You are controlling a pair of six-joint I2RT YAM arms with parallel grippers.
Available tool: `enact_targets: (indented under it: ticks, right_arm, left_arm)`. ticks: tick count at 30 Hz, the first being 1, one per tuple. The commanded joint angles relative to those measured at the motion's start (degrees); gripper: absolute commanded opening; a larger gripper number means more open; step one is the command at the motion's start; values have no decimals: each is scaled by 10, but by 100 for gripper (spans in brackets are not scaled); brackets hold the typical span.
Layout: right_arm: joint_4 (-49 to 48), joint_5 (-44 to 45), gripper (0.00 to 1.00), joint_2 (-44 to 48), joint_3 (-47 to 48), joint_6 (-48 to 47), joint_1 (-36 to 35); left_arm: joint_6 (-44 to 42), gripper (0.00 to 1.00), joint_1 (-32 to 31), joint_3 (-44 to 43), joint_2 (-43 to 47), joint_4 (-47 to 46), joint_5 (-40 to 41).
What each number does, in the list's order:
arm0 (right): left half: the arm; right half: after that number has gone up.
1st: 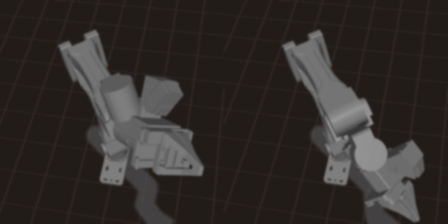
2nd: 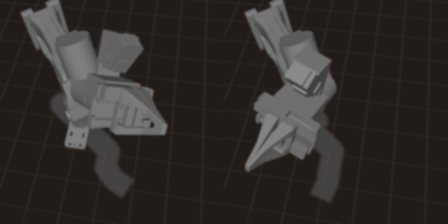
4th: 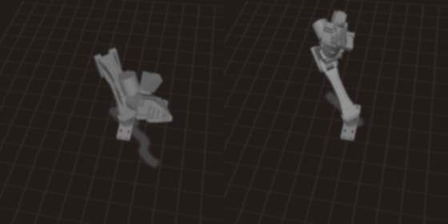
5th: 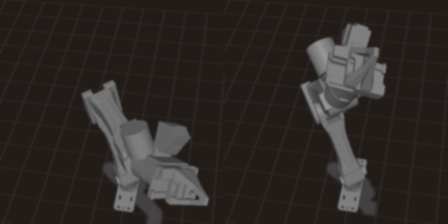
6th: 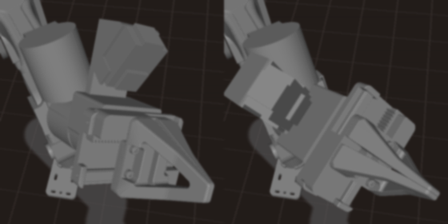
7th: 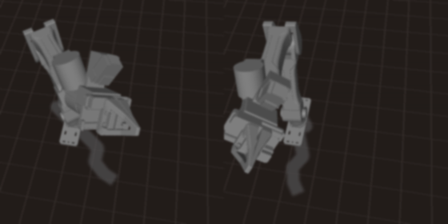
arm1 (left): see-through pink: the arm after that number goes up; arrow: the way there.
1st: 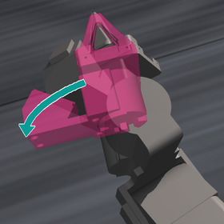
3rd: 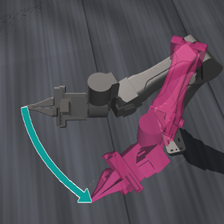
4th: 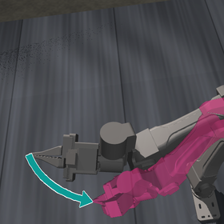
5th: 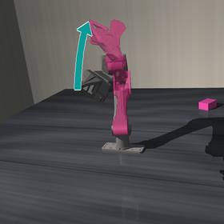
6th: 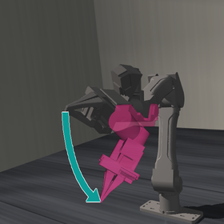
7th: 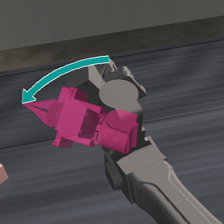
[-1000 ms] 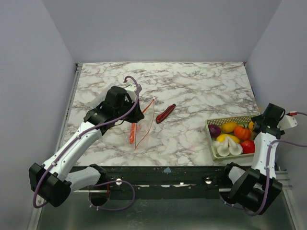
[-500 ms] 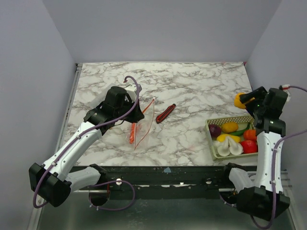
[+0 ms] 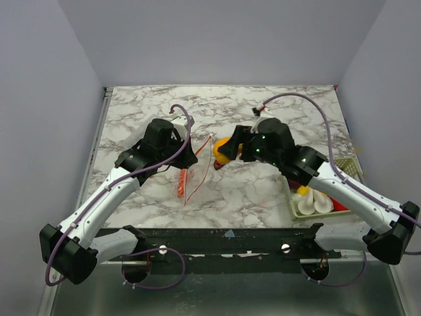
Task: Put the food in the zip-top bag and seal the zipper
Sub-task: Place the fake vegetable in the zipper food storage bag.
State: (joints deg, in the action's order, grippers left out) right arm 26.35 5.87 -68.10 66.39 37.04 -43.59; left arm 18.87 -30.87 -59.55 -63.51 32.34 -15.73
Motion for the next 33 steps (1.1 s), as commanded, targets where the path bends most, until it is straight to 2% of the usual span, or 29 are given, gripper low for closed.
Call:
enact_targets:
  ticks: [1,8,16,21,26,30,33]
  right_arm:
    - [-87,84,0,-35,50,-26,-118]
    - [-178,87,0,-67,25,-21,-176]
    - [-190,130,0,-54,-70,30,-183]
    - [-125,166,0,-52,-62,41,-191]
    - [-21,220,1,-116,15,45,-229]
    - [55,269,6,-168,85,64,-238]
    - [69,284,17,-182,98,64,-238]
  left_arm:
    - [-1,0,-2,0,5,-4,11]
    - [-1,0,-1,1,11,-4,14]
    - [3,0,-1,6,27,-10,23]
    - [5,0,0,7,29,-12,24]
    - [7,0,2,8,33,-18,15]
    - [7,0,3,8,32,-20,6]
    - [6,0,3,10,34,-20,11]
